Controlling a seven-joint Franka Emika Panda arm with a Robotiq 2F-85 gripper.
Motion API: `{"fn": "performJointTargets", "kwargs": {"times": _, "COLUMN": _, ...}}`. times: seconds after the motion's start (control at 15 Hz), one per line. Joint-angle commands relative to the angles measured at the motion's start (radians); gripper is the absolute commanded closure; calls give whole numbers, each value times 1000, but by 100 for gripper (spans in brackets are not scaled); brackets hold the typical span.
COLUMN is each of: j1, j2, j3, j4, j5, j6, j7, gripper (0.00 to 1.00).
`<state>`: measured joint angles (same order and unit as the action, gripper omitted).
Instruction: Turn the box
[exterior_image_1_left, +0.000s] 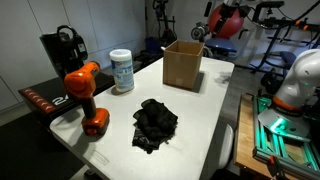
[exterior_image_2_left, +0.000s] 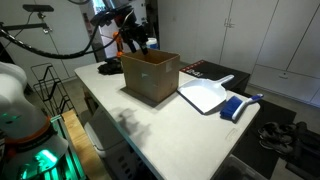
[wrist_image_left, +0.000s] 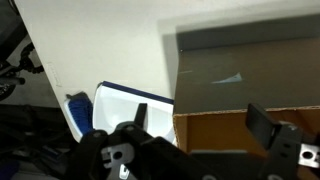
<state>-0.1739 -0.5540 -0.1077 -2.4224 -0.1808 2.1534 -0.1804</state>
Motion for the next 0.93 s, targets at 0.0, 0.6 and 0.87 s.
{"fn": "performJointTargets", "kwargs": {"times": 0.0, "j1": 18, "j2": 137, "j3": -46, "j4": 101, "j5": 0, "j6": 12, "j7": -38, "gripper": 0}}
{"fn": "performJointTargets", "kwargs": {"times": 0.6, "j1": 22, "j2": 351, "j3": -79, "j4": 227, "j5": 131, "j6": 111, "j7": -22, "gripper": 0}}
{"fn": "performJointTargets", "kwargs": {"times": 0.87, "j1": 21, "j2": 396, "j3": -68, "j4": 227, "j5": 171, "j6": 152, "j7": -8, "gripper": 13}}
